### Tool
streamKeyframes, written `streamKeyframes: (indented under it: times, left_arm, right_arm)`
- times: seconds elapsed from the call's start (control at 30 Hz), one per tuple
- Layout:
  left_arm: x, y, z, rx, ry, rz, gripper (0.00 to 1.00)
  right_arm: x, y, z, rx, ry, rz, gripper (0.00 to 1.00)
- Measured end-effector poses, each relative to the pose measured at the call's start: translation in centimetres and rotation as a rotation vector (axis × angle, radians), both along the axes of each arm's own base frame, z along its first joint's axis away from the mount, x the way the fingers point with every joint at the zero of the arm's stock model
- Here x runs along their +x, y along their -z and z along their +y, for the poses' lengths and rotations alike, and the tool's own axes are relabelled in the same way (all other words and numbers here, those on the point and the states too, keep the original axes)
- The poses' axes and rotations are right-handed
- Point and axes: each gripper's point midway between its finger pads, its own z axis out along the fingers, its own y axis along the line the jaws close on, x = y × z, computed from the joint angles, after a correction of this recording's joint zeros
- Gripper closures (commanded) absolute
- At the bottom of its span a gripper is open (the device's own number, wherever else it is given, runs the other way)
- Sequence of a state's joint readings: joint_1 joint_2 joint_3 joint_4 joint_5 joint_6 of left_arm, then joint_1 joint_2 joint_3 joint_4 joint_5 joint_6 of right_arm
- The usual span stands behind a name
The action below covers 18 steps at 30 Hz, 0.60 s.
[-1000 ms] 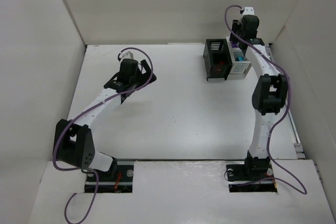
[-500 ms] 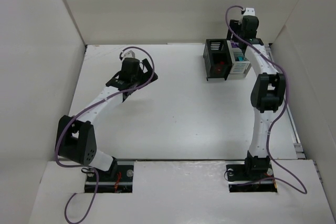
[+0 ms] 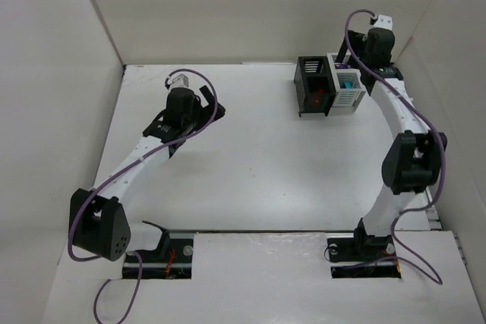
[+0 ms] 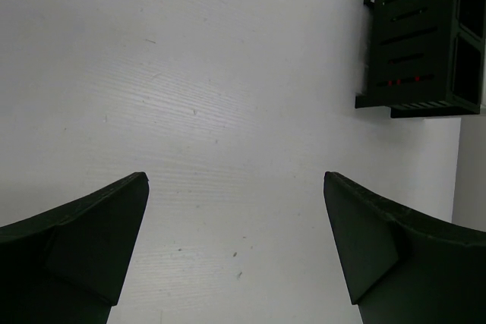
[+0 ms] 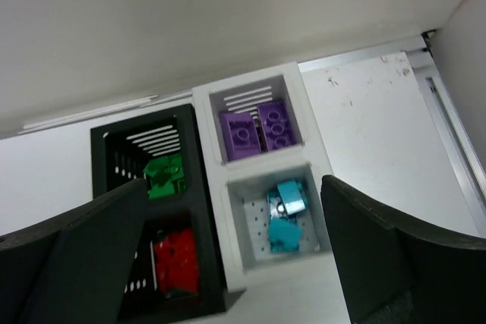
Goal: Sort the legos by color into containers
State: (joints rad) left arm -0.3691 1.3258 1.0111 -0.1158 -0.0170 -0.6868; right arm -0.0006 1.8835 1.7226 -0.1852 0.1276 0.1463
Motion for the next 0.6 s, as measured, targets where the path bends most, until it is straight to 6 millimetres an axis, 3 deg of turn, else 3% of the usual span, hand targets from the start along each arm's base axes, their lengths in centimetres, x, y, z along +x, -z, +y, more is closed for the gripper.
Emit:
streamKeyframes:
  times: [0.13, 0.3, 0.6]
  left_arm:
    - [-1.2, -0.5, 0.3, -0.014, 0.006, -0.019, 0.00]
    - [-2.9, 0.1, 0.7, -0.019, 0.017, -0.015, 0.00]
    - [-5.9, 0.0, 1.5, -0.036, 0.034, -0.030, 0.00]
  right_arm:
    - [-5.0, -1.9, 0.1, 0.057, 0.028, -0.035, 0.00]
    - [-11.0, -0.3, 1.1, 0.089, 0.059, -0.010, 0.00]
    - [-19.6, 3.5, 9.2, 0.125, -0.095, 0.085, 0.00]
